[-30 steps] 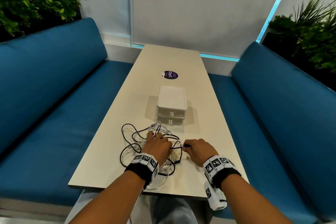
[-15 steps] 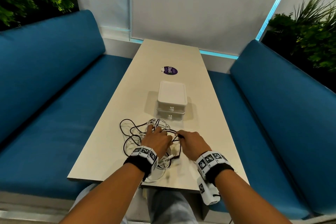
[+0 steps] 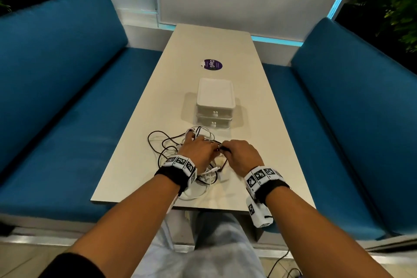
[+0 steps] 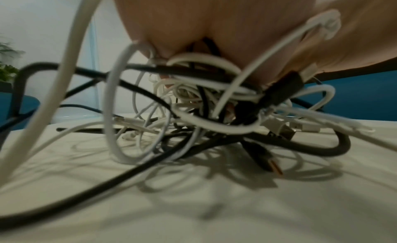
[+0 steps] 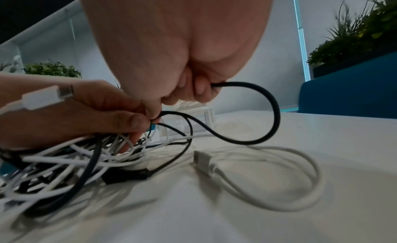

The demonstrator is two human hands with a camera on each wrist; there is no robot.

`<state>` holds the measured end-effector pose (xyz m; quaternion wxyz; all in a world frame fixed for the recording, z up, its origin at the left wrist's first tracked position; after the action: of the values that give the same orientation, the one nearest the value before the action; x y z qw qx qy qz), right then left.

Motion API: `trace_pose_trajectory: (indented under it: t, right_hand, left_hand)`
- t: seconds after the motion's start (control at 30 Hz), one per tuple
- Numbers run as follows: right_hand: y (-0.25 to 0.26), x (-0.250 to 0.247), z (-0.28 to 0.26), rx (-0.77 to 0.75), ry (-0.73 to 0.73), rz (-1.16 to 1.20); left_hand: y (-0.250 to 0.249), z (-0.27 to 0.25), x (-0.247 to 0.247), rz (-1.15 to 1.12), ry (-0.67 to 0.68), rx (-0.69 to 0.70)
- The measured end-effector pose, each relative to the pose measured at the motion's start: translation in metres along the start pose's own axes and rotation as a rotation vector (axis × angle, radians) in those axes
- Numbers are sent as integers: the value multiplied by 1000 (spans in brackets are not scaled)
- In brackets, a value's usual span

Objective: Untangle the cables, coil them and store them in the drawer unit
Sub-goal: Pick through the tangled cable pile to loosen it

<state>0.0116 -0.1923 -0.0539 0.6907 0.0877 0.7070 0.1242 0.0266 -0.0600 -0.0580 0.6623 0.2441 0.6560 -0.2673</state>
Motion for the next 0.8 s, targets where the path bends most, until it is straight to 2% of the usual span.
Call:
trace_pose_trajectory:
  t: [0.17, 0.3, 0.4, 0.53, 0.67, 0.8]
  right_hand:
    - [0, -5, -5, -10, -29, -63]
    - [-35, -16, -8, 98, 17, -85]
    - [-52, -18, -10, 191, 36, -101]
    - [-42, -4, -9, 229, 44, -29]
    - [-20, 1, -7, 151, 52, 102]
    - [-14, 6, 0, 215, 94, 172]
  left_hand:
    - [1, -2, -1, 105, 17, 15]
    - [5, -9, -4, 194, -24, 40]
    - [3, -8, -7, 208, -2, 30]
    - [-11, -3, -5, 320, 55, 31]
    - [-27, 2, -12, 398, 13, 97]
    - [-30, 0, -12, 373, -43, 151]
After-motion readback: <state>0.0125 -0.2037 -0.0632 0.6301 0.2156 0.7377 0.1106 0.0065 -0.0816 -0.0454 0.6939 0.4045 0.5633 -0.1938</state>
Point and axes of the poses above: each hand's wrist, its own z-axis towards the middle knuckle, its own x-axis out of the palm, y = z × x, the point moved 5 cm from there along z, towards the middle knuckle, and after that the axes turned 9 degrees about x, right-handed, at the moved point
